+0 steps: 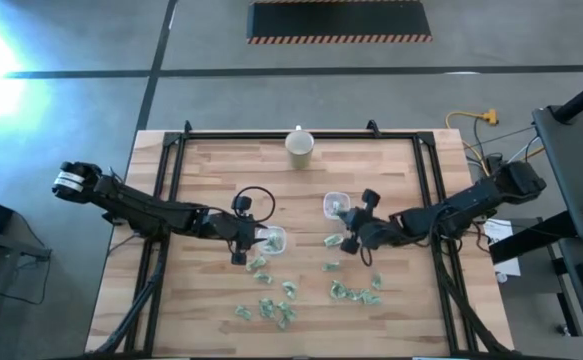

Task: Pick and place Stevia / Truvia into bins
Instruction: Put the green stevia packet into the right transparent container

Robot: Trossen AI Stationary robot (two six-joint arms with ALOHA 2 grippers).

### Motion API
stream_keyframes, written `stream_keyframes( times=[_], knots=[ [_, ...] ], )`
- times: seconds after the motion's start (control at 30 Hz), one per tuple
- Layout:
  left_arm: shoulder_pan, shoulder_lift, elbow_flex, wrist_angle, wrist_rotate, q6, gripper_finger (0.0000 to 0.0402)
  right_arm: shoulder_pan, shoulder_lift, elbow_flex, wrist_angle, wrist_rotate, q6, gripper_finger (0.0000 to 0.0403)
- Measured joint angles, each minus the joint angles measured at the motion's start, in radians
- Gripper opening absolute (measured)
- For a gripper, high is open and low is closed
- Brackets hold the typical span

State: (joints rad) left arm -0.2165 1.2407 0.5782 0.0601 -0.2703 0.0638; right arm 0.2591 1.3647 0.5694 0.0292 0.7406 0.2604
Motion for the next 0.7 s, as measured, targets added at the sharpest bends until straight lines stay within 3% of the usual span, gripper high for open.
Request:
stream_keyframes(
  times=[0.37, 0.7],
  knots=[
    [0.0, 0.0, 0.0, 0.0, 0.0, 0.001, 0.0128, -0.142, 0.026, 0.0, 0.005, -0.043, -0.003, 0.0009],
    [0.0, 0.0, 0.0, 0.0, 0.0, 0.002, 0.0128, -0.186, 0.038, 0.0, 0.009, -0.102, 0.004, 0.0009]
  ],
)
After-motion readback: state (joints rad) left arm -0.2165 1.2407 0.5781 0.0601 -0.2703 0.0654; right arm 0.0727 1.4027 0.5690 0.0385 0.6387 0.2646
